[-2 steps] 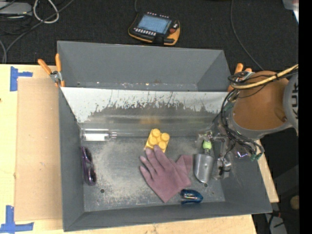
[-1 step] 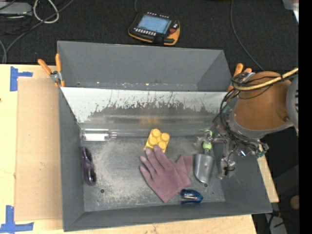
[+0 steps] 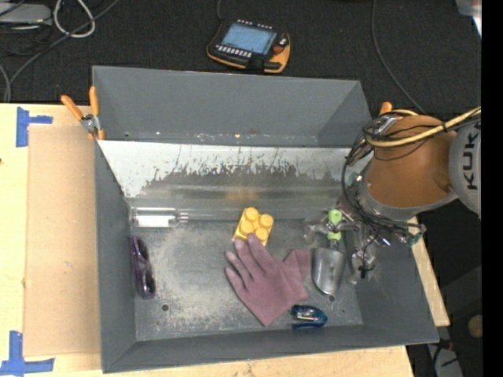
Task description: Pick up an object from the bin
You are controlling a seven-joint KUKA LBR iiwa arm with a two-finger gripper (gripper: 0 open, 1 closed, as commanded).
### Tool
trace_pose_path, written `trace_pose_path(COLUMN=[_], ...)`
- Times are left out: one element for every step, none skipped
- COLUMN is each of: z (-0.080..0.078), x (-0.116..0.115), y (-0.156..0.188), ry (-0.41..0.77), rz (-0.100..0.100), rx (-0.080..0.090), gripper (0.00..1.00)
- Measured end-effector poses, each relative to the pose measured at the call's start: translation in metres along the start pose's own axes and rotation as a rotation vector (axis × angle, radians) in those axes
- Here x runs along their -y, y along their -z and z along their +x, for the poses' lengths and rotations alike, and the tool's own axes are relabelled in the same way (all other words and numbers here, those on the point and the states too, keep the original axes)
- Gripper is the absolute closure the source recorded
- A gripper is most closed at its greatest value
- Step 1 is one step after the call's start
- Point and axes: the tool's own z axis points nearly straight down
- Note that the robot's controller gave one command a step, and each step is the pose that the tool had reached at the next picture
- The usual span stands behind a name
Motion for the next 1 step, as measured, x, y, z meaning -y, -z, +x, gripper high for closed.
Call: trace_pose_path(z=[-0.0103], x=[0.0092], y=[-0.0457], ry=[0.212], rz=[0.005], rx=[0.002], gripper=[0.0])
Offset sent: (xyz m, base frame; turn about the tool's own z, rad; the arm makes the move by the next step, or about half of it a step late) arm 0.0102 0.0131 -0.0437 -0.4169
